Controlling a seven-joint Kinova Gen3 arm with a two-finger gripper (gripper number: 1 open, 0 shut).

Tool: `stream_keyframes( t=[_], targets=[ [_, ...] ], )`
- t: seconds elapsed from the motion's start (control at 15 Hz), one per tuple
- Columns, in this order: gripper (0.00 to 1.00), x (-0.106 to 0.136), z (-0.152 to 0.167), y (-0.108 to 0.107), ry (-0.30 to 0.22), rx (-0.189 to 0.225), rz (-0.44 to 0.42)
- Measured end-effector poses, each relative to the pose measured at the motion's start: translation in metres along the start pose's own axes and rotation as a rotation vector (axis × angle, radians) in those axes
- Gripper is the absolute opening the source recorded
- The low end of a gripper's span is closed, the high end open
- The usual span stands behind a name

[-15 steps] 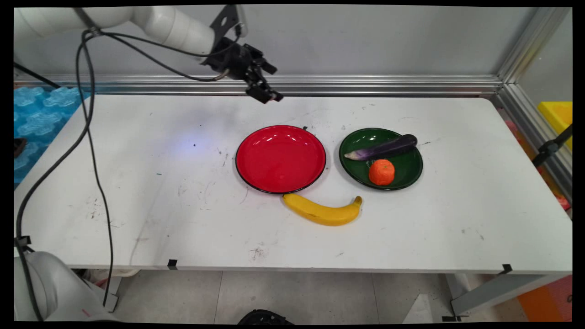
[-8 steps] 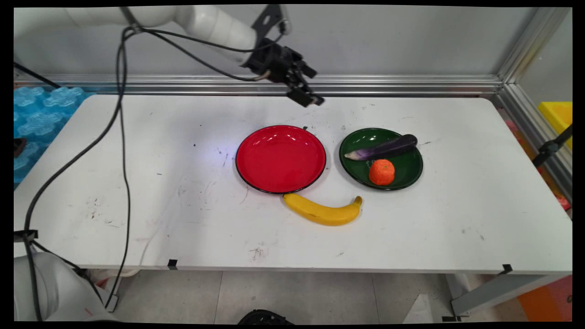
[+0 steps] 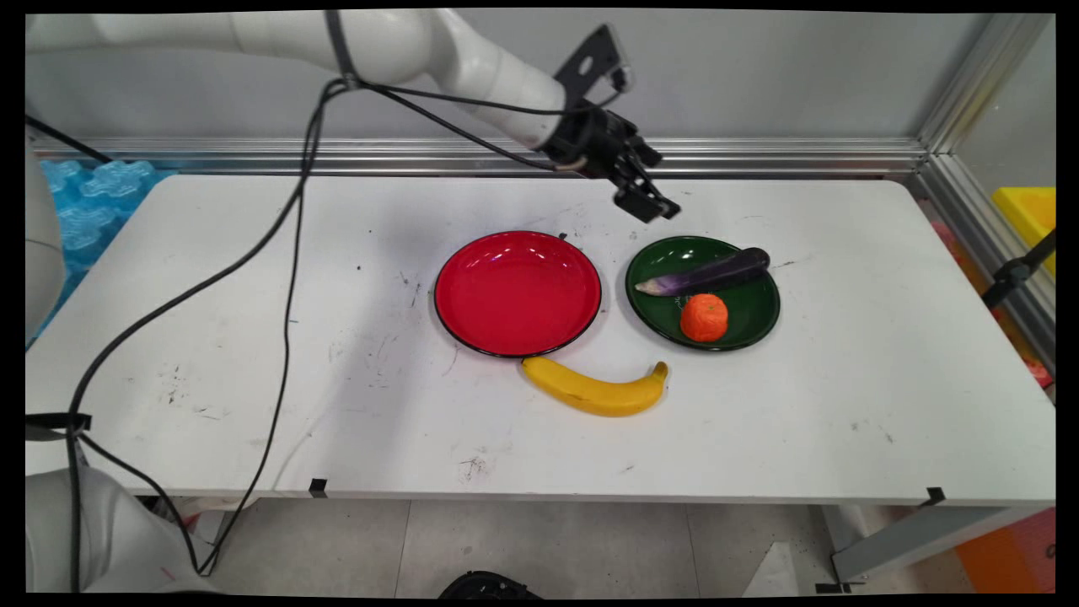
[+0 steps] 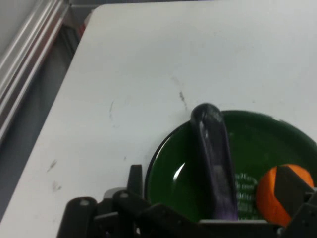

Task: Pick up the eggplant from the green plate

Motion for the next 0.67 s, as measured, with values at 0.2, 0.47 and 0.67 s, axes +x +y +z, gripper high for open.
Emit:
stream_keyframes(
  t=[0.2,0.47,0.67],
  targets=[
    [1.00,0.005,0.028,0.010,0.000,-0.005,0.008],
    [1.00,0.005,0.059,0.021,-0.010,-0.002,0.016],
    [1.00,0.005,0.078,0.026,-0.020,0.003,0.018]
  ],
)
